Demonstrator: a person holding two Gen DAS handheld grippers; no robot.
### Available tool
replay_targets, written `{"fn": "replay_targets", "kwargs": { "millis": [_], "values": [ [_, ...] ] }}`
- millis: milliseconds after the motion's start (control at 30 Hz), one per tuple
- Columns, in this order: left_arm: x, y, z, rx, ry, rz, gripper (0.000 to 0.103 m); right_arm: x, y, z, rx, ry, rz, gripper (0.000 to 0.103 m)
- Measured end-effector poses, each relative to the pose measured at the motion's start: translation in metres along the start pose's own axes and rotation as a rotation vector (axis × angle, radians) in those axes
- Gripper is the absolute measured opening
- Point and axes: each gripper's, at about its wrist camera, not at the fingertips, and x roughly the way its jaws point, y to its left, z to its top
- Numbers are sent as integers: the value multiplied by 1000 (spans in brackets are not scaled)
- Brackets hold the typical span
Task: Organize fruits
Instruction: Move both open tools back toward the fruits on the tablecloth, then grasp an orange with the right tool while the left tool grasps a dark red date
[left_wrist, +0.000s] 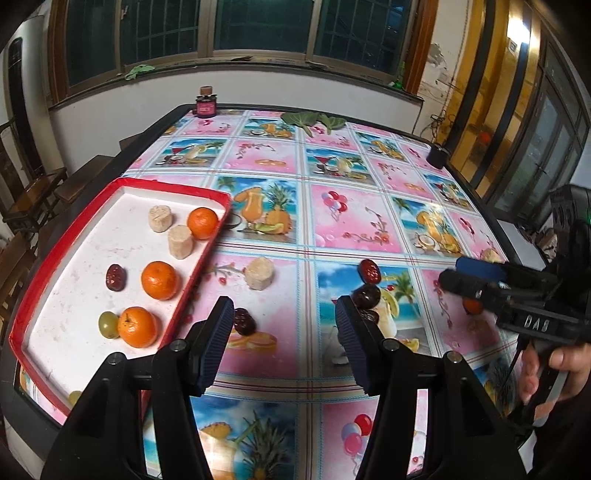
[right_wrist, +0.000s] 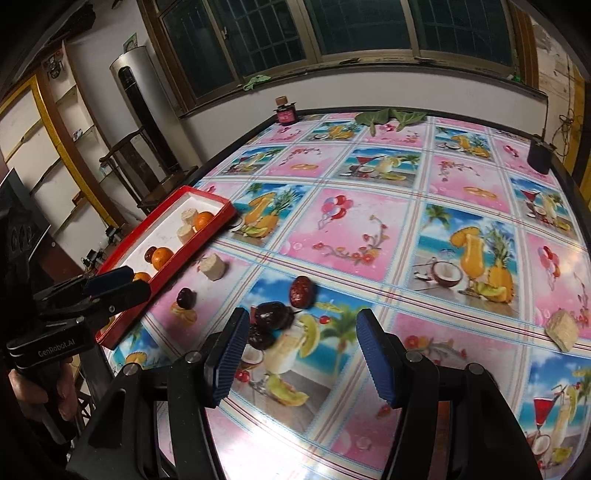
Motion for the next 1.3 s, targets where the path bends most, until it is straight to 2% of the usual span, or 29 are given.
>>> {"fn": "replay_targets", "kwargs": {
  "millis": [233,533,833,967,1300],
  "values": [
    [9,-14,-1,23,23,-26,56,-15,-27,1,39,-16,-51,62],
    [28,-37,-11,64,88,-70,56,-26,-56,6,90,-31,-63,62],
    [43,-45,-11,68,116,-97,56,-34,-100,12,174,-7,-121,62],
    [46,-46,-12,77,121,-97,56,-37,-111,4,211,3,-111,62],
    [63,-49,-17,103,141,-90,56,-22,-85,-52,176,154,-166,60]
  ]
}}
